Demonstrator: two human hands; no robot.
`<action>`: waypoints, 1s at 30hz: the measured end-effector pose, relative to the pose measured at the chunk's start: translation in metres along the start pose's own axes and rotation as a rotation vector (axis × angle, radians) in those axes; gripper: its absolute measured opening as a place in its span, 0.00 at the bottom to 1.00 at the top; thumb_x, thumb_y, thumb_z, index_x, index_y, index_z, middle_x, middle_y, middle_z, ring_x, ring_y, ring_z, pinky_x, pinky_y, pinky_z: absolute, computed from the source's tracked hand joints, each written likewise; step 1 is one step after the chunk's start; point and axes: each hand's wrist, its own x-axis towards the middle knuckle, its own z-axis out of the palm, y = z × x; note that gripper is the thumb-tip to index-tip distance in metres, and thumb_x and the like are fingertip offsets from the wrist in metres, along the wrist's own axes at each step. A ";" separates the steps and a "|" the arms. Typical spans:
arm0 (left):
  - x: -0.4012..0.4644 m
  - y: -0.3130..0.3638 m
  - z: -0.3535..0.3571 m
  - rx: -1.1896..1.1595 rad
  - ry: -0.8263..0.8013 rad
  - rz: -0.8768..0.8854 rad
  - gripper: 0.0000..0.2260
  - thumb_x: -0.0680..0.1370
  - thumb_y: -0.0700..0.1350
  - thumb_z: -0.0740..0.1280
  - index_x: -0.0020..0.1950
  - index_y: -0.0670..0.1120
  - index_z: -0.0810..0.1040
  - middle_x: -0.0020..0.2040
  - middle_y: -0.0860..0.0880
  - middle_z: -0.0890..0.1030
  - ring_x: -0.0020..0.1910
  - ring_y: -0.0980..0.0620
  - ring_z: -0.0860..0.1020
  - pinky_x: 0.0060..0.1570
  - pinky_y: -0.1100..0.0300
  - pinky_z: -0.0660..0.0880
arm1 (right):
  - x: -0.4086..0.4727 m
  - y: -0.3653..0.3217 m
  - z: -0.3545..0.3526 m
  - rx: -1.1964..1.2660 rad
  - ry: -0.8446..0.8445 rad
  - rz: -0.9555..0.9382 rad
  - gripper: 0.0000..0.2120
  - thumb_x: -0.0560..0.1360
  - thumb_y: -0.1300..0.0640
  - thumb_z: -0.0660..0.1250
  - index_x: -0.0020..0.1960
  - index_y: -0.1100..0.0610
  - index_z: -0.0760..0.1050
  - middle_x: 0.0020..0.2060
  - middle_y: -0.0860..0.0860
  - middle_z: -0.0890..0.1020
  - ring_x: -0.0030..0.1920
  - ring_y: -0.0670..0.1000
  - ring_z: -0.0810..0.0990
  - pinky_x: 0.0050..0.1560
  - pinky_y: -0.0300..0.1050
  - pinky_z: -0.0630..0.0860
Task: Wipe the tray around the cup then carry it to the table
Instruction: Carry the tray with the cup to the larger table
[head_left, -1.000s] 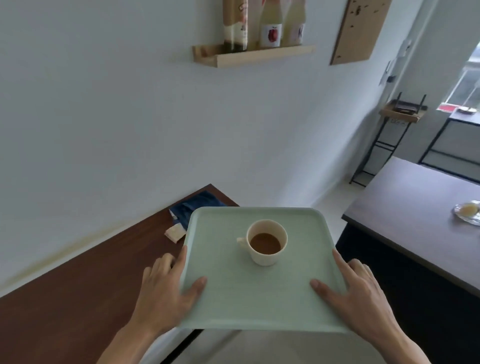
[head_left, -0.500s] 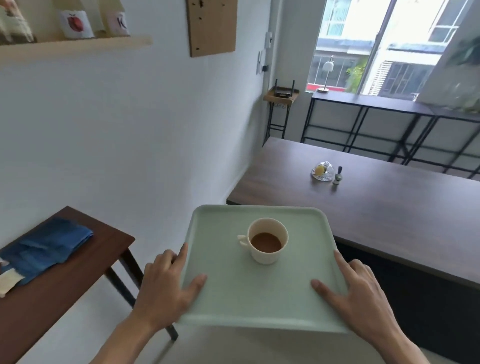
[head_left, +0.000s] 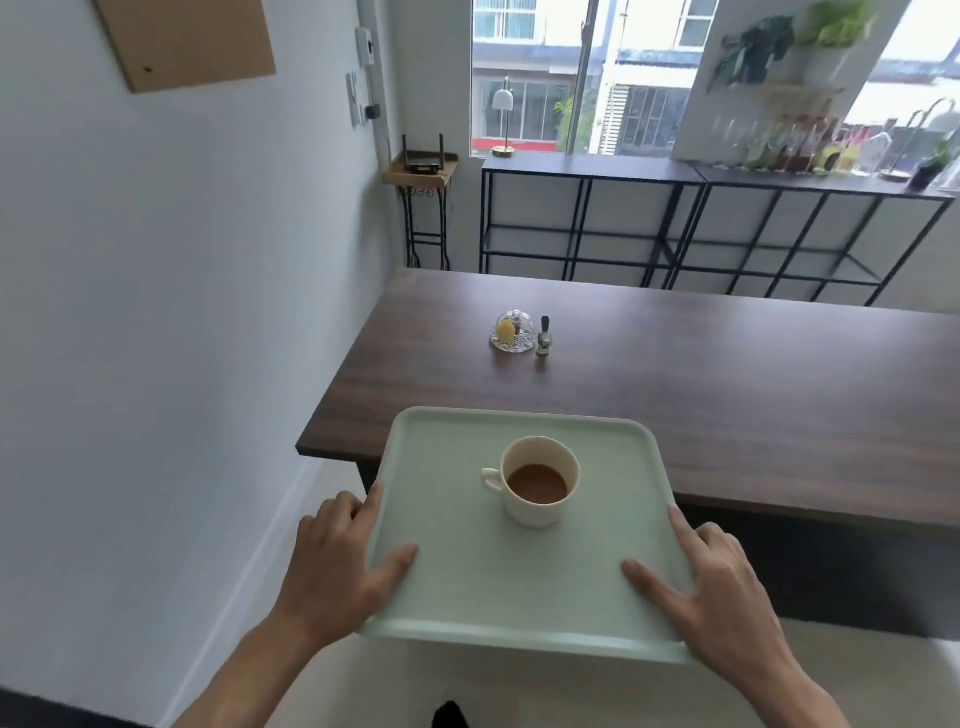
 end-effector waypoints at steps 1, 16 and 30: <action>0.014 0.000 0.006 0.004 -0.008 0.009 0.40 0.76 0.71 0.57 0.81 0.47 0.67 0.47 0.52 0.71 0.50 0.48 0.72 0.53 0.49 0.71 | 0.010 0.004 0.004 0.000 0.004 0.013 0.45 0.74 0.28 0.68 0.83 0.49 0.62 0.43 0.42 0.70 0.49 0.46 0.70 0.47 0.48 0.75; 0.221 -0.045 0.084 0.071 -0.104 0.069 0.40 0.76 0.69 0.60 0.77 0.41 0.72 0.47 0.49 0.72 0.48 0.45 0.75 0.47 0.46 0.74 | 0.198 0.024 0.092 -0.012 0.013 0.051 0.49 0.74 0.23 0.61 0.81 0.57 0.64 0.44 0.38 0.67 0.46 0.48 0.70 0.46 0.50 0.76; 0.298 -0.067 0.117 0.058 -0.190 0.101 0.42 0.77 0.71 0.58 0.81 0.42 0.67 0.47 0.51 0.70 0.47 0.48 0.72 0.48 0.48 0.73 | 0.271 0.026 0.122 -0.040 -0.007 0.089 0.46 0.73 0.28 0.66 0.80 0.59 0.67 0.41 0.46 0.67 0.44 0.52 0.70 0.46 0.55 0.76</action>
